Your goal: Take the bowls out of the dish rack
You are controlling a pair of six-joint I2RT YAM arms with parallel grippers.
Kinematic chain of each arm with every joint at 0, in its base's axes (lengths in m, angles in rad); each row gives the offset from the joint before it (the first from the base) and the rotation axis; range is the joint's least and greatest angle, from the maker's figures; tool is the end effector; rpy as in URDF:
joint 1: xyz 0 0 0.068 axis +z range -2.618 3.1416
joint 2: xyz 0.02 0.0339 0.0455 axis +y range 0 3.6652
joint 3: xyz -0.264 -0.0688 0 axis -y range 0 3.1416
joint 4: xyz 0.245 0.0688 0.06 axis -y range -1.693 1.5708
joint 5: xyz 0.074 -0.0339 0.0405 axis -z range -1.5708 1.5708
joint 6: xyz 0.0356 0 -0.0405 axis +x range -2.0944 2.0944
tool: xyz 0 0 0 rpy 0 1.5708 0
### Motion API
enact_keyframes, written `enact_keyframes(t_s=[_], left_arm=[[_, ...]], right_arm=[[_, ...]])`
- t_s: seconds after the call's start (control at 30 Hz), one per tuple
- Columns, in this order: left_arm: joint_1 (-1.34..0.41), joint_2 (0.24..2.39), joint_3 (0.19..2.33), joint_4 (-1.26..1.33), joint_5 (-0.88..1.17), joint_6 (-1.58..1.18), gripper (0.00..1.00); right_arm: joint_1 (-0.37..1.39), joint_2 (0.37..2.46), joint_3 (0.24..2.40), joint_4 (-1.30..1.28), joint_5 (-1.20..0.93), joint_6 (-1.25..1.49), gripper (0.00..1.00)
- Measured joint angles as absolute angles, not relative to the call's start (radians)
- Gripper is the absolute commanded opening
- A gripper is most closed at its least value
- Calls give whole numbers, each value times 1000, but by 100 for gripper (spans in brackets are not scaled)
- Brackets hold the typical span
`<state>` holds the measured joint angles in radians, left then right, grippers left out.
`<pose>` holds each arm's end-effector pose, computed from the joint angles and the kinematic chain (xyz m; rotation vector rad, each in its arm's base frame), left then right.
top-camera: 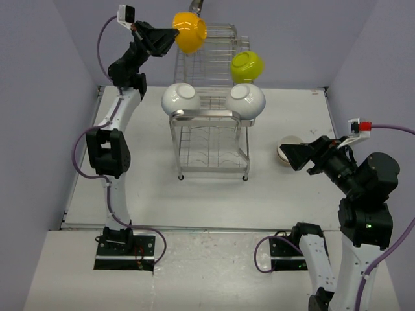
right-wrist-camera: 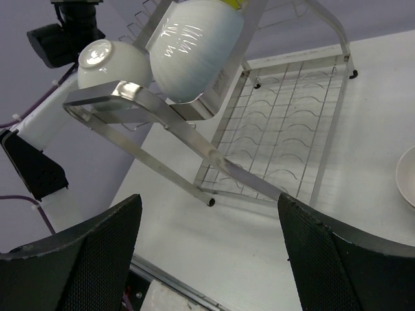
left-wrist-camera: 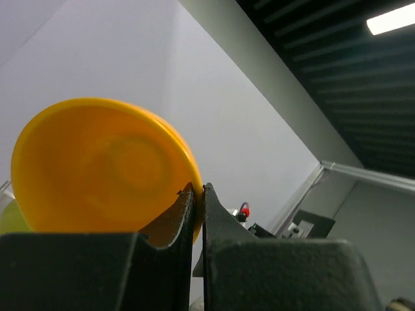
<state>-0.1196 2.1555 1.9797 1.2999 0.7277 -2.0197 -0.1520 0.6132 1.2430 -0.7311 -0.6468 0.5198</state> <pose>0.4548 -0.0785 0.4406 0.0859 1.0338 -2.1491 0.0711 0.0108 0.4479 0.0718 1.7154 0.8130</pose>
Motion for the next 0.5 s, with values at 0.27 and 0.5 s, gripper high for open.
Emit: enact_keyframes(t_s=[0.27, 0.5], left_arm=[[-109, 2167, 2265, 1184, 820, -2011, 0], [-97, 2005, 2211, 731, 897, -1658, 0]], right_arm=[[-150, 598, 1243, -713, -648, 520, 87], [-150, 587, 1229, -675, -647, 521, 89]])
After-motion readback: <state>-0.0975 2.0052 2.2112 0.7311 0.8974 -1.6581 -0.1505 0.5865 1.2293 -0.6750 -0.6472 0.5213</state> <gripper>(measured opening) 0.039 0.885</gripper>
